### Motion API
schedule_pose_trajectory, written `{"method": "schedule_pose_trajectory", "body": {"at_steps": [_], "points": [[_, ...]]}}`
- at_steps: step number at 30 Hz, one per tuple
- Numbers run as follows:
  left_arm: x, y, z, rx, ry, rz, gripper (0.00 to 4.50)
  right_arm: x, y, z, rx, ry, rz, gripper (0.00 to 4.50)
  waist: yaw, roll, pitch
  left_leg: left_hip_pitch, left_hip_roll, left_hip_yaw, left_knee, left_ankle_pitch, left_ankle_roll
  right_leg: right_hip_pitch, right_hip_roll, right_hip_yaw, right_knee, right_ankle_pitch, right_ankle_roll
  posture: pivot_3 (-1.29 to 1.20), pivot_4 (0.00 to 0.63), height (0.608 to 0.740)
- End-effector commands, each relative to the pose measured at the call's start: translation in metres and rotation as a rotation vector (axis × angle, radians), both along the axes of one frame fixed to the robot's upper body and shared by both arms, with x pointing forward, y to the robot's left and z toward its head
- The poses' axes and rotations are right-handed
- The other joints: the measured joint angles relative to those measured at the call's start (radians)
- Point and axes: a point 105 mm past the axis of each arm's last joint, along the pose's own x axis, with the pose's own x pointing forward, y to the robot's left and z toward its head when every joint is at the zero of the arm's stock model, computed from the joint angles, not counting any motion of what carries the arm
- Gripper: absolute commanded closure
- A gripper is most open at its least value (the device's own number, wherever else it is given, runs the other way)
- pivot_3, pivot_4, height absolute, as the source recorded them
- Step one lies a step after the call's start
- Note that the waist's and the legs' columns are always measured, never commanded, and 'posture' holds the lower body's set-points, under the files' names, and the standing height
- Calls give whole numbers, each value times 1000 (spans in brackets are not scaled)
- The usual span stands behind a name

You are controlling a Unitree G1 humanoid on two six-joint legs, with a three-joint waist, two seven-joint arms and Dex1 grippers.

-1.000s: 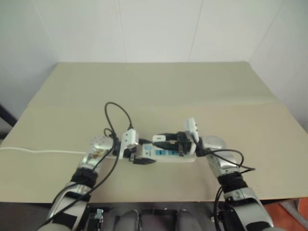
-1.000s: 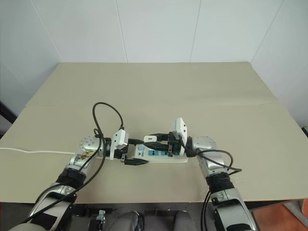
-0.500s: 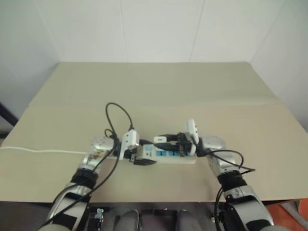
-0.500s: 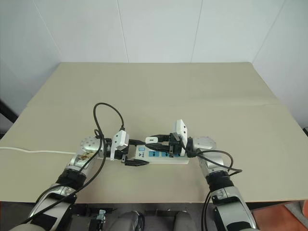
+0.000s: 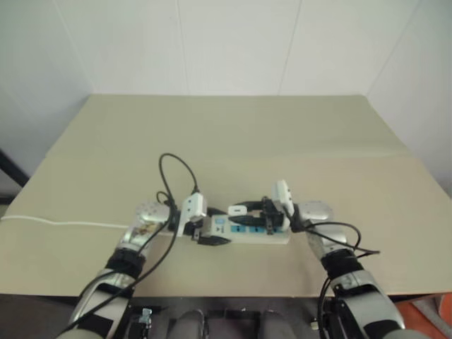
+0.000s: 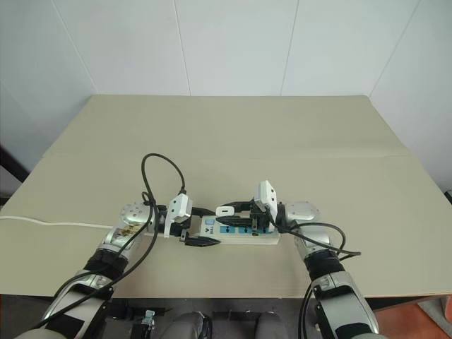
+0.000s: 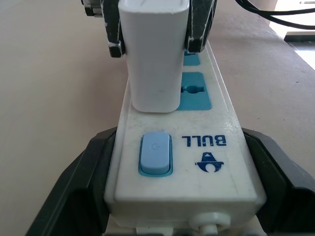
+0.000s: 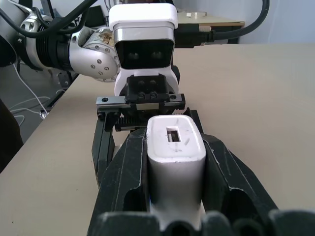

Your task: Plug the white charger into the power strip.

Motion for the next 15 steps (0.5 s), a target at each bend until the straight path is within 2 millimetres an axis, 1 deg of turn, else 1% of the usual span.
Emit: {"method": "schedule_pose_trajectory", "body": {"at_steps": [1, 9, 11, 15], "points": [[-3, 11, -7, 42, 24, 10, 1208, -5, -39, -51, -166, 184, -90, 3350, 0, 0, -1, 0, 0, 0, 0, 0, 0, 0, 0, 0, 0, 0, 0, 0, 150, 740], [-4, 12, -9, 41, 26, 21, 1208, -8, -55, -62, -232, 215, -114, 3350, 3, 0, -8, 0, 0, 0, 0, 0, 0, 1, 0, 0, -1, 0, 0, 0, 150, 740], [-4, 12, -9, 41, 25, 23, 1208, -8, -54, -62, -235, 216, -108, 3350, 5, 0, -11, 0, 0, 0, 0, 0, 0, 1, 0, 0, -1, 0, 0, 0, 150, 740], [-3, 12, -9, 42, 22, 23, 1208, -5, -47, -59, -227, 202, -105, 3350, 5, 0, -13, 0, 0, 0, 0, 0, 0, 1, 0, 0, -2, 0, 0, 0, 150, 740]]}}
